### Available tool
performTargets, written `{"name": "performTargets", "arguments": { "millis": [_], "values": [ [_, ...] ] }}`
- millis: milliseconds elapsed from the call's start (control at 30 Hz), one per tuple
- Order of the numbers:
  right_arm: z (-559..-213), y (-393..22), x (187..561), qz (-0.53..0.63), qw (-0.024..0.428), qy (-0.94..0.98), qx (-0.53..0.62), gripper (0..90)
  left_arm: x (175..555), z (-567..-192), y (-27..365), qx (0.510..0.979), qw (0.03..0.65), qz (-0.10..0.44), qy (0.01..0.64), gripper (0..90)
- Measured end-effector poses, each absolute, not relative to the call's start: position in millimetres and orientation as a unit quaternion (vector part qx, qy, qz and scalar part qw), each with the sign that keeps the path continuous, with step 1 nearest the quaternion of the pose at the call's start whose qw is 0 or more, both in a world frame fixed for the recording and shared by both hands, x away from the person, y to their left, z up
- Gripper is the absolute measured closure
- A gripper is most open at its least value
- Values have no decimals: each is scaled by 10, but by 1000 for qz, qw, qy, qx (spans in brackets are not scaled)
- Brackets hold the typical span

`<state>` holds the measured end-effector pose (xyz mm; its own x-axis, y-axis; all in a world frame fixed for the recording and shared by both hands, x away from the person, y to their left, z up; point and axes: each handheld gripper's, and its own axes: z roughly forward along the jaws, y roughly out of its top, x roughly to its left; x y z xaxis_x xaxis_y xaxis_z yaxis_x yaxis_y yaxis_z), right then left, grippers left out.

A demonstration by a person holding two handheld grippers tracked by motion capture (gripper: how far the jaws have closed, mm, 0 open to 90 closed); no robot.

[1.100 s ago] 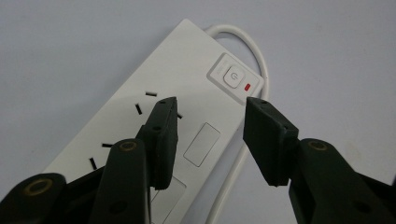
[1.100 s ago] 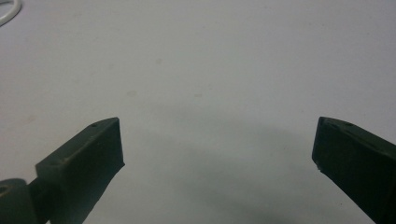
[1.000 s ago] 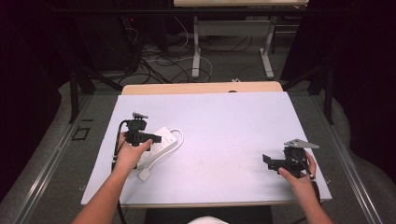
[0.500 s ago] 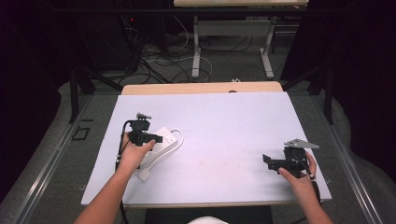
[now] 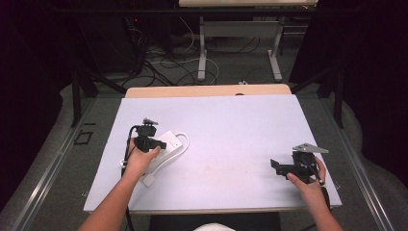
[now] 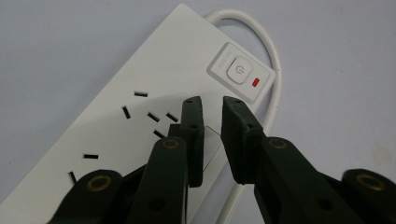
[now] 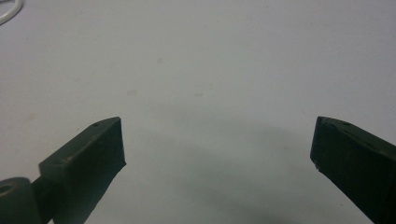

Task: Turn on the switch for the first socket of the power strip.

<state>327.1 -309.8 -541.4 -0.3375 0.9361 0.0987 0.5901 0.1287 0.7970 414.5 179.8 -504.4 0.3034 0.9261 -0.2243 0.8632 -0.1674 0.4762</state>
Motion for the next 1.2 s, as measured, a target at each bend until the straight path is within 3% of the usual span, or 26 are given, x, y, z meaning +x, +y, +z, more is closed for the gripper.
{"name": "performTargets", "arguments": {
  "millis": [567,1200],
  "values": [
    [-5418,-3096,3270,392,219,720,530,34,4154,-5092,1764,768,259,51,583,894],
    [-5423,-3085,3273,391,215,722,529,42,4165,-5108,1703,773,245,56,583,893]
  ]
}}
